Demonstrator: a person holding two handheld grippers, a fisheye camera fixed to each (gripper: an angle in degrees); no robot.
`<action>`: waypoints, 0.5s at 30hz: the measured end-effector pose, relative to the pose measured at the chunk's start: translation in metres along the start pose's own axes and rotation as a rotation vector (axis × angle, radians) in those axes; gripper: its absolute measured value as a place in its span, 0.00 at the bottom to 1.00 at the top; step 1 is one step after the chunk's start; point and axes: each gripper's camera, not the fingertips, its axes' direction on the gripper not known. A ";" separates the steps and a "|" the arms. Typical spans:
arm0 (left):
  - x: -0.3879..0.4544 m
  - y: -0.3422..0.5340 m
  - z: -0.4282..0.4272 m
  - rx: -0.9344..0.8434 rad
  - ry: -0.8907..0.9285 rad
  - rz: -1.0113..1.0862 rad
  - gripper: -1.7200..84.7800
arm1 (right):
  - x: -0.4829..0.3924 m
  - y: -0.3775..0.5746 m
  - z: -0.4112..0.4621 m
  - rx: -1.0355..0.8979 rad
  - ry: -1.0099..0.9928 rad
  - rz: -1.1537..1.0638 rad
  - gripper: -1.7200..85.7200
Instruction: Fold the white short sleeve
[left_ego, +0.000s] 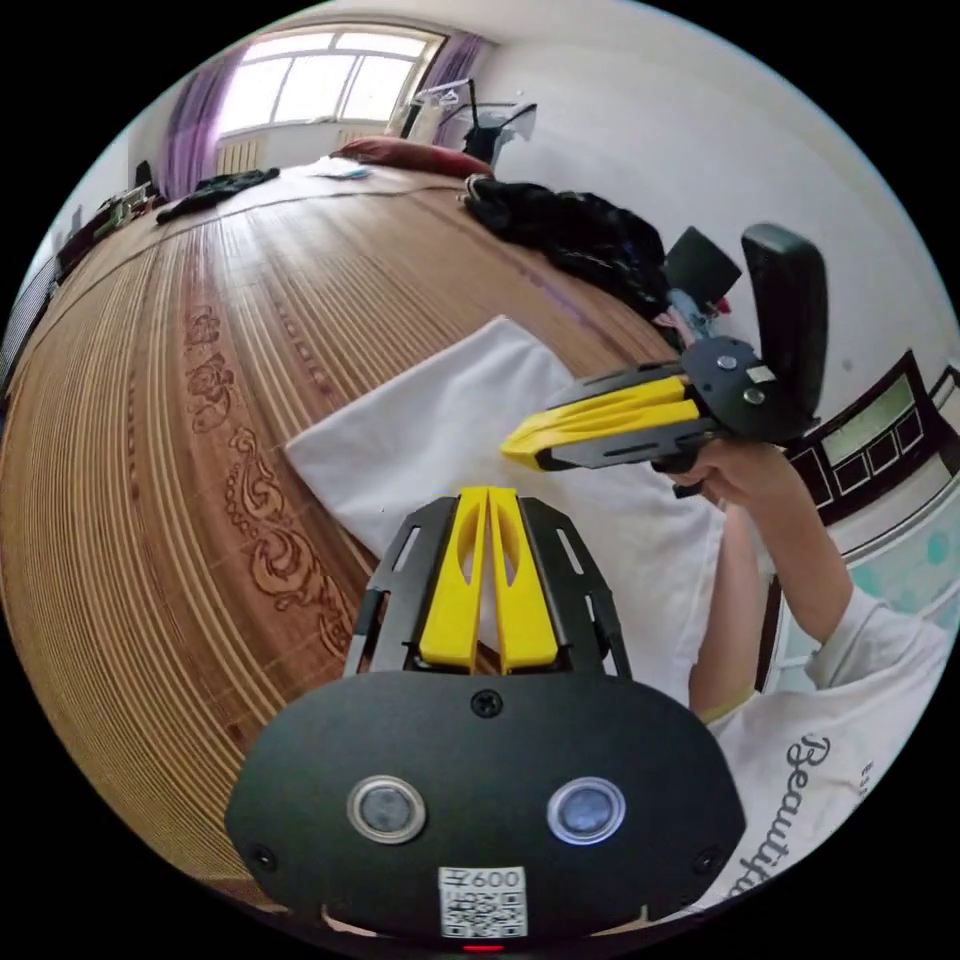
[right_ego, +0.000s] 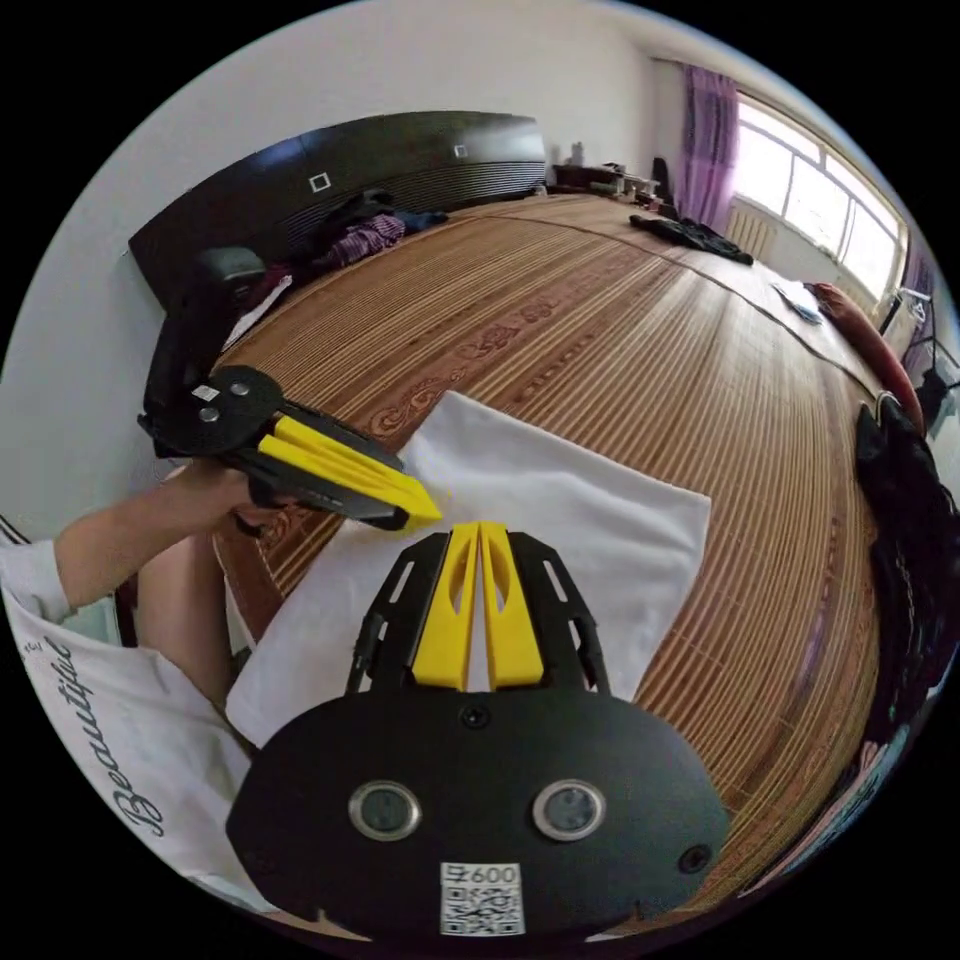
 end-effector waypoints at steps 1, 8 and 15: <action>0.011 -0.001 -0.005 0.046 -0.004 -0.032 0.02 | 0.000 0.003 0.007 -0.020 0.000 -0.018 0.01; 0.080 0.024 -0.049 0.101 0.109 -0.082 0.02 | 0.027 0.031 0.017 -0.082 0.116 -0.031 0.01; 0.108 0.043 -0.117 0.219 0.197 -0.143 0.02 | 0.027 0.038 -0.010 0.107 0.080 -0.117 0.01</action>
